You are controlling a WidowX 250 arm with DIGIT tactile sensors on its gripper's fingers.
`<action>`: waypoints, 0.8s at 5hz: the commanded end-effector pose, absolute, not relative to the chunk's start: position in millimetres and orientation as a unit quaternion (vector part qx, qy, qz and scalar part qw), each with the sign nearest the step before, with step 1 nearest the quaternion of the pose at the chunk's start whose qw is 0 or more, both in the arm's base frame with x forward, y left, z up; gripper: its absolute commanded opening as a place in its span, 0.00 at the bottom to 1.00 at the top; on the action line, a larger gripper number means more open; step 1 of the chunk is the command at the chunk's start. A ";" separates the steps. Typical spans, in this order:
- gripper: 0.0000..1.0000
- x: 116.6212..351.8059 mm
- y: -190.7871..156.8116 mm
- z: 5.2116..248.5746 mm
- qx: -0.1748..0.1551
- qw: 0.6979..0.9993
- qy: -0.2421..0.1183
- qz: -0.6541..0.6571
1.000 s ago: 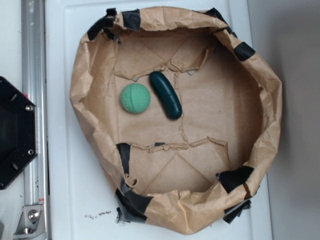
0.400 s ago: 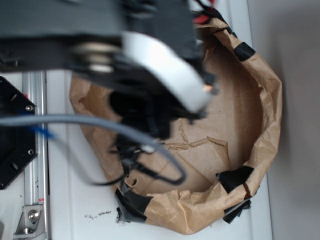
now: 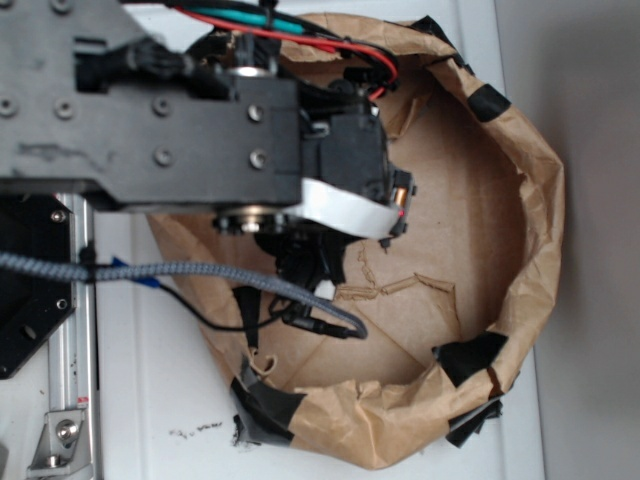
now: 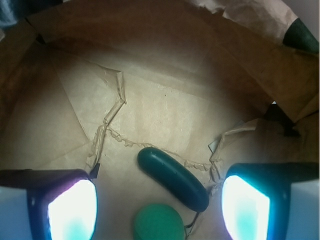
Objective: Grab the plastic pickle.
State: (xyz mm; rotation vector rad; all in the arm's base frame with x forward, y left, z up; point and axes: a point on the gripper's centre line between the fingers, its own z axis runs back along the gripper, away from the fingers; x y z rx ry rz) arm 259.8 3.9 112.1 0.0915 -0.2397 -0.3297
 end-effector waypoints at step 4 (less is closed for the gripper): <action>1.00 275.3 24.2 27.8 0.075 0.950 -0.085 -0.290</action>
